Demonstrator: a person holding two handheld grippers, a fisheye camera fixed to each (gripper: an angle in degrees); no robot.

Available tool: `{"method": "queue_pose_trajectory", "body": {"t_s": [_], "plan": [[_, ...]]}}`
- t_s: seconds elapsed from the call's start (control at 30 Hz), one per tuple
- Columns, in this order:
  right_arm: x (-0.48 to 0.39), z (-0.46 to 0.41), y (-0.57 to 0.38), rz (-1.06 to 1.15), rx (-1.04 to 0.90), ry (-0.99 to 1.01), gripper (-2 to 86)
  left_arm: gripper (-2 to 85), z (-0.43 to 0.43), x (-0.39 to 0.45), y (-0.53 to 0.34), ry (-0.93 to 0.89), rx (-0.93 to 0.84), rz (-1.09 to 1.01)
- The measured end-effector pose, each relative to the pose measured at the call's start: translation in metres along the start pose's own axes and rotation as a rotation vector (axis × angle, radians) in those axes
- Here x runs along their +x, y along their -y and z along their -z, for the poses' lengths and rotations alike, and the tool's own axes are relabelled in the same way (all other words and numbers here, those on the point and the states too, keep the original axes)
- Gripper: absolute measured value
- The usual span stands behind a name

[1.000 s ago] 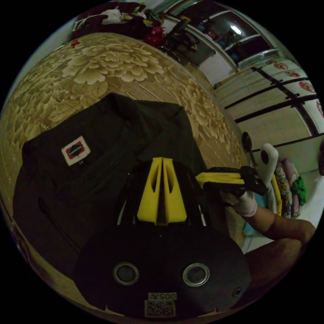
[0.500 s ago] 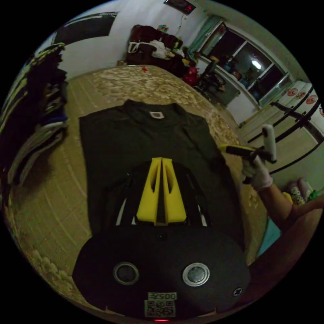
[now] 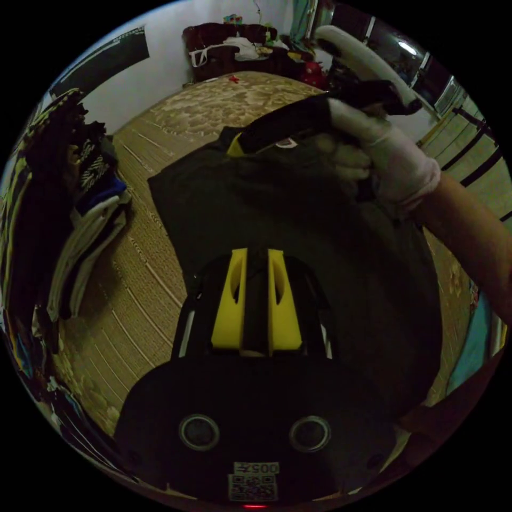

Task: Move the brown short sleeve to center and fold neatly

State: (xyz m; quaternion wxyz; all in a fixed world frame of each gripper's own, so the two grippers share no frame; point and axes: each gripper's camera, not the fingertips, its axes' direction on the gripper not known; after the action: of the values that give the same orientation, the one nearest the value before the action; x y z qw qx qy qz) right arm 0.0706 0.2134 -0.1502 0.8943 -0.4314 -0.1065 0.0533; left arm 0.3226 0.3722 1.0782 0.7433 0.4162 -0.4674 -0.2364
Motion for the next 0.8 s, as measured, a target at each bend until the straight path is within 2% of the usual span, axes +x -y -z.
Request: {"method": "queue_pose_trajectory", "body": {"t_s": [0.1, 0.17, 0.3, 0.43, 0.57, 0.7, 0.8], "plan": [[-0.016, -0.03, 0.007, 0.003, -0.081, -0.082, -0.7, 6.7, -0.006, -0.013, -0.023, -0.03, -0.004, -0.002], [-0.023, -0.032, 0.008, 0.014, -0.03, -0.079, -0.9, 5.9, -0.006, -0.02, -0.039, -0.044, -0.004, -0.012], [-0.034, -0.01, -0.005, 0.011, 0.083, 0.018, -1.0, 3.8, 0.017, -0.043, -0.09, -0.039, 0.12, 0.008], [-0.045, 0.014, -0.039, 0.021, 0.109, 0.039, -1.0, 2.7, 0.021, -0.064, -0.152, -0.013, 0.046, -0.05], [-0.055, 0.032, -0.084, -0.056, 0.09, 0.009, -1.0, 0.3, 0.015, -0.076, -0.204, -0.071, -0.041, -0.121], [-0.068, 0.035, -0.105, -0.115, 0.08, -0.041, -0.8, 1.0, 0.019, -0.088, -0.236, -0.07, 0.0, -0.133], [-0.085, 0.022, -0.077, -0.045, 0.079, -0.053, -0.1, 5.5, 0.016, -0.1, -0.235, -0.023, 0.076, -0.091]]}}
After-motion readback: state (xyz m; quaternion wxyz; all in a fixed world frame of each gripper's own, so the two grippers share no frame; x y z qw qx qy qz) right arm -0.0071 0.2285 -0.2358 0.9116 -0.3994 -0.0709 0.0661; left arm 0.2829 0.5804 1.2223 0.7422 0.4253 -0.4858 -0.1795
